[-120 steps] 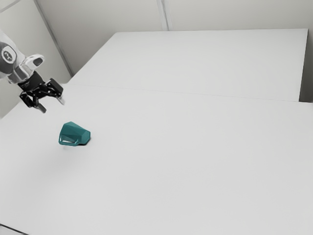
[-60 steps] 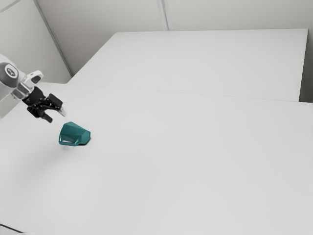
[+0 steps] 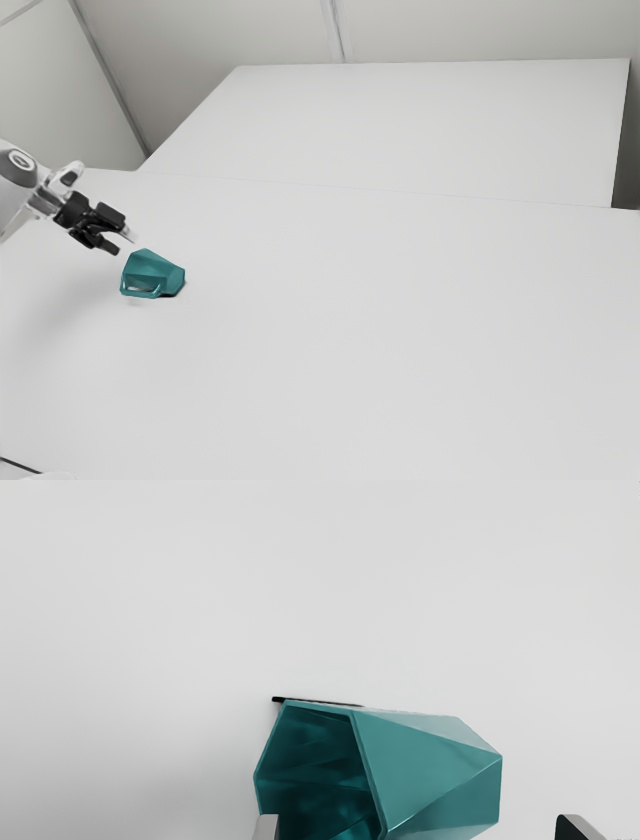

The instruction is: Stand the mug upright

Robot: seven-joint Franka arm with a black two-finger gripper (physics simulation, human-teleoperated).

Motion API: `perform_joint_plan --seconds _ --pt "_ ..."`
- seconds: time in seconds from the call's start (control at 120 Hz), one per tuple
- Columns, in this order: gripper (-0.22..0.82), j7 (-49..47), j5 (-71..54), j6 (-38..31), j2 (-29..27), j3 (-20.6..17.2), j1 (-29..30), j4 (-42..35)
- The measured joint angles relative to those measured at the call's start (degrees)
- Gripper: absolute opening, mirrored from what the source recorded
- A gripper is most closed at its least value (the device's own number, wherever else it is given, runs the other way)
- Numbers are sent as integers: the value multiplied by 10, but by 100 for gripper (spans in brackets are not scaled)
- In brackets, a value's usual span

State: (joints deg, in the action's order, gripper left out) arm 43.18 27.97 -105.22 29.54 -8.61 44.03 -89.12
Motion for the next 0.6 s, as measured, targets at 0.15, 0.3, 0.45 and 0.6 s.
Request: perform_joint_plan --seconds 0.15,0.3,0.45,0.6 --pt "60 28 11 16 23 0 0 23" --pt "60 50 26 31 38 0 8 24" --pt "60 68 35 40 48 -1 12 25" --pt "60 83 50 61 64 -2 25 40"
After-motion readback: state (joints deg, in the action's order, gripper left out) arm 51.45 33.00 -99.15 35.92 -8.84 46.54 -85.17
